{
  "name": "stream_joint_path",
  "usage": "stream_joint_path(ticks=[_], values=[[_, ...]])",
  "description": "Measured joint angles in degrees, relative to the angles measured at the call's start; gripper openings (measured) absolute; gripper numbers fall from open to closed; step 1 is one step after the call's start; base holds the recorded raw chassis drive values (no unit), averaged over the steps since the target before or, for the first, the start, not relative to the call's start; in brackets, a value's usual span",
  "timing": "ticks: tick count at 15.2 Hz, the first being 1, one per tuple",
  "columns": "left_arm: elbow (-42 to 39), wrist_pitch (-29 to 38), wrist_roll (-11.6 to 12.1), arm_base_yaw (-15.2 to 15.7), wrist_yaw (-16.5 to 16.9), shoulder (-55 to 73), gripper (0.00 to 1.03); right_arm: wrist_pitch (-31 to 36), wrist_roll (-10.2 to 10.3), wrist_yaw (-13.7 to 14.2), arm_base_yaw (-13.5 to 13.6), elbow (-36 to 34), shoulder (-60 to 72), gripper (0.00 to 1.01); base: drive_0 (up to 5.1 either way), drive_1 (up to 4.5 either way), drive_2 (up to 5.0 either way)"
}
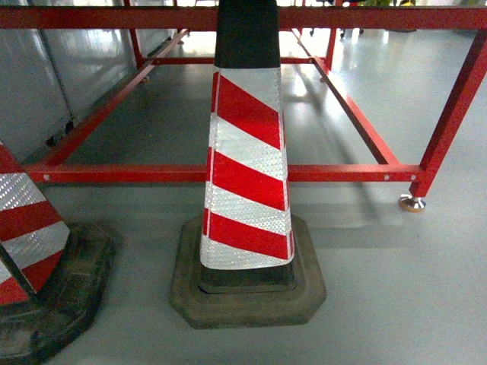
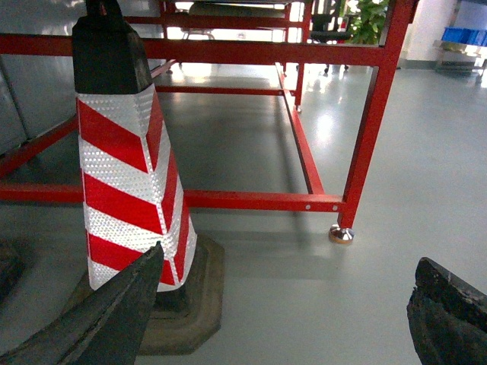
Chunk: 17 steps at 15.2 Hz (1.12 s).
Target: Sort blue parts and orange caps into right shelf containers
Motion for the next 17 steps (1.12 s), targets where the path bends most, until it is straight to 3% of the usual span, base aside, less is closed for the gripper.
stream_joint_path(ticks=[17], values=[[0.00, -0.02, 0.00, 0.00, -0.02, 0.00, 0.98, -0.02, 0.00, 0.00, 0.00, 0.00, 0.00, 0.98, 0.0, 0.00, 0.0]])
